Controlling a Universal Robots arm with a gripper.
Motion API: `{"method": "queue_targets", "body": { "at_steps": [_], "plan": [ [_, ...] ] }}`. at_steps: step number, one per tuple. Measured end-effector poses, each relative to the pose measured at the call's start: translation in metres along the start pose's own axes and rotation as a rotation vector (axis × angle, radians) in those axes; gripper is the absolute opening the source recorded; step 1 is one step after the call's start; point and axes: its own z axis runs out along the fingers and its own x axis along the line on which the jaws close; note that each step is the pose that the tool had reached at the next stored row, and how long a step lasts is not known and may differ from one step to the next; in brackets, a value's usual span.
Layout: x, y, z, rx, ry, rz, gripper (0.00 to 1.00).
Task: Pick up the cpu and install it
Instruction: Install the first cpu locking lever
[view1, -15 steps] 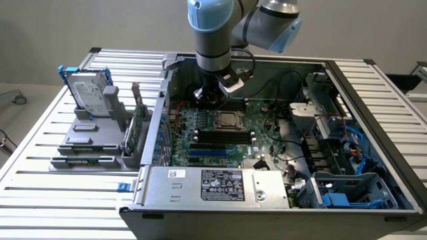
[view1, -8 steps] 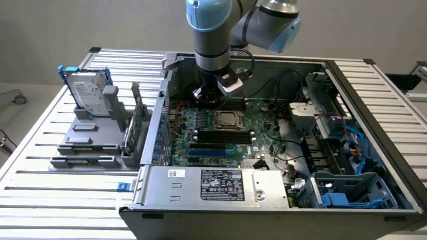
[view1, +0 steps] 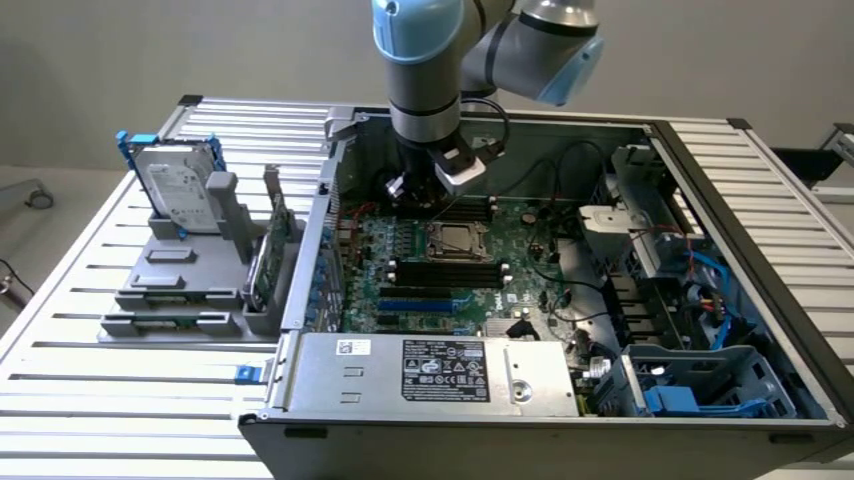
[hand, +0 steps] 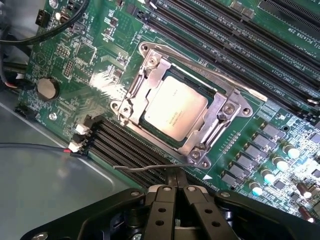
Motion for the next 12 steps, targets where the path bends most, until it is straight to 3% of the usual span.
{"method": "queue_targets", "body": {
  "at_steps": [12],
  "plan": [
    [-0.0001, 0.0002, 0.001, -0.0103, -0.0057, 0.0, 0.11]
  ]
}}
